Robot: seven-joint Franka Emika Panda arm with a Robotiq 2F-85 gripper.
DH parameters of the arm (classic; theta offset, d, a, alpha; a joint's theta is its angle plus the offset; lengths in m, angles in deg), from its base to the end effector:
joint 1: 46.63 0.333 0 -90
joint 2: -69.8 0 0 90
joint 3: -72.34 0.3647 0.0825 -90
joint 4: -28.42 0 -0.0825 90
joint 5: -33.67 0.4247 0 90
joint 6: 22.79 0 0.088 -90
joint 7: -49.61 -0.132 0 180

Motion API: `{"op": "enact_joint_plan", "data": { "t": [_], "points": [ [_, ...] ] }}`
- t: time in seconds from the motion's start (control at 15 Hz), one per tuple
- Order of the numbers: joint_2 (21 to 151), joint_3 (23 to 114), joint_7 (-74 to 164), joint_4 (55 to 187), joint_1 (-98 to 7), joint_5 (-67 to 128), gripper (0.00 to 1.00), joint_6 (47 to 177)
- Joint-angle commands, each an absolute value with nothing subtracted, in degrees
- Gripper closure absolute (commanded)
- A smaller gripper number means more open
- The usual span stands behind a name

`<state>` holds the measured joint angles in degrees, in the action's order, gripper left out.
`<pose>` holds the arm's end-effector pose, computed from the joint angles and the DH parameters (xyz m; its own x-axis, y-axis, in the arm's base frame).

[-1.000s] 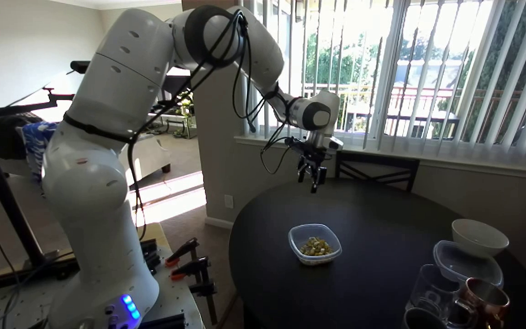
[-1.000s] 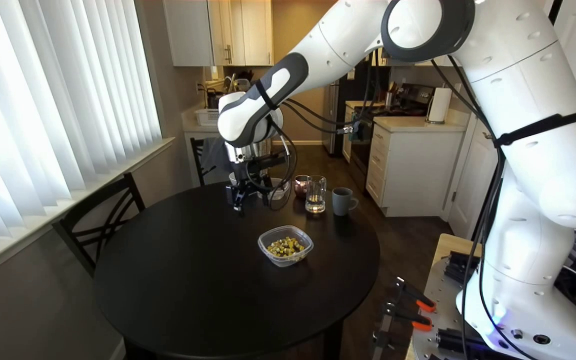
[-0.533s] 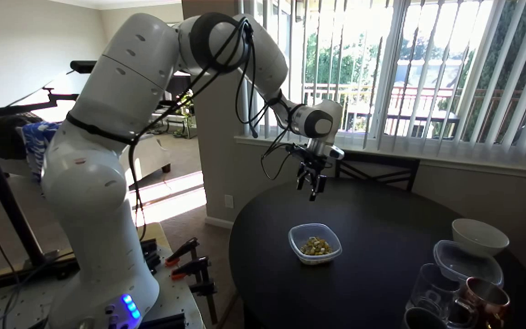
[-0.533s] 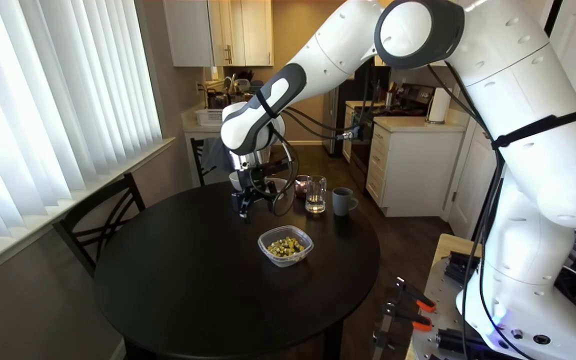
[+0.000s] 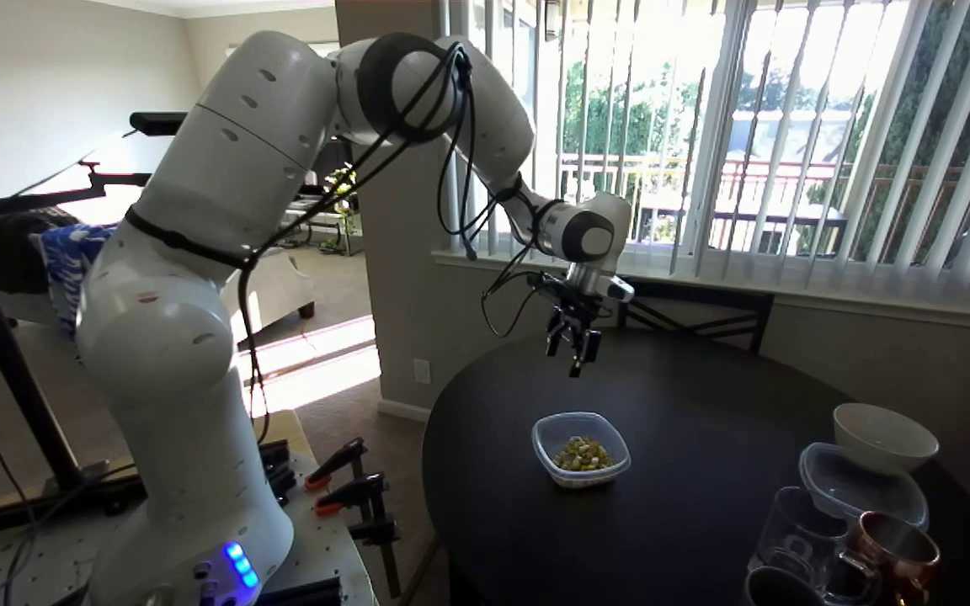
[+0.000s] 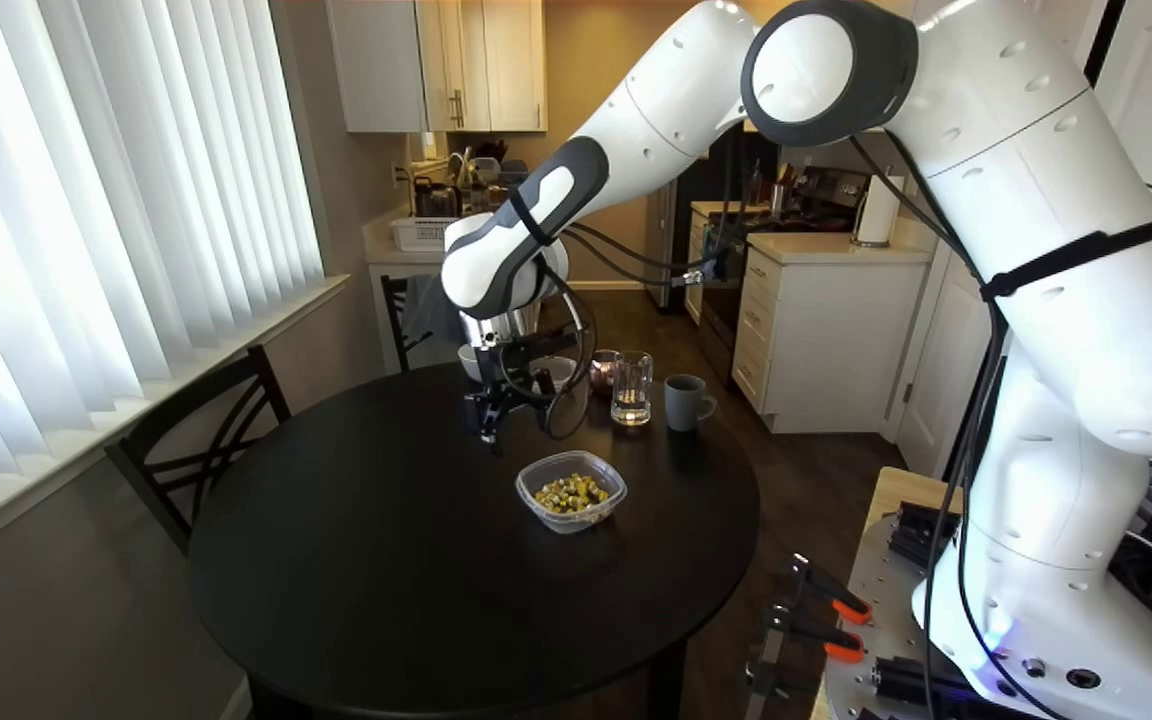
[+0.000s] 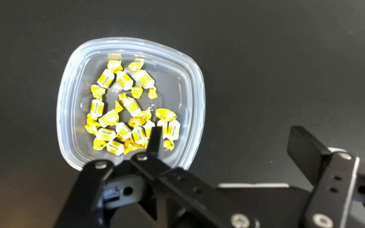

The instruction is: Pour the contents of the lunchbox onto the table

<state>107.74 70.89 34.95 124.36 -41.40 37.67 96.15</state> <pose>0.7018 0.0529 0.1849 0.9400 -0.2228 -0.2584 -0.2222 -0.9745 0.0317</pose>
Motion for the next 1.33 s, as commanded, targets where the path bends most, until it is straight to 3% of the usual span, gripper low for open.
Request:
{"op": "enact_joint_plan", "data": {
  "t": [0.0,0.67,0.73,1.27],
  "points": [
    [112.1,71.0,34.9,120.3,-42.3,38.0,0.0,96.2],
    [130.0,68.6,29.0,103.3,-41.9,37.5,0.0,94.4],
    [130.6,68.6,29.3,102.3,-42.0,37.5,0.23,94.4],
    [131.8,69.7,29.6,98.8,-41.3,37.9,0.72,89.2]
  ]
}}
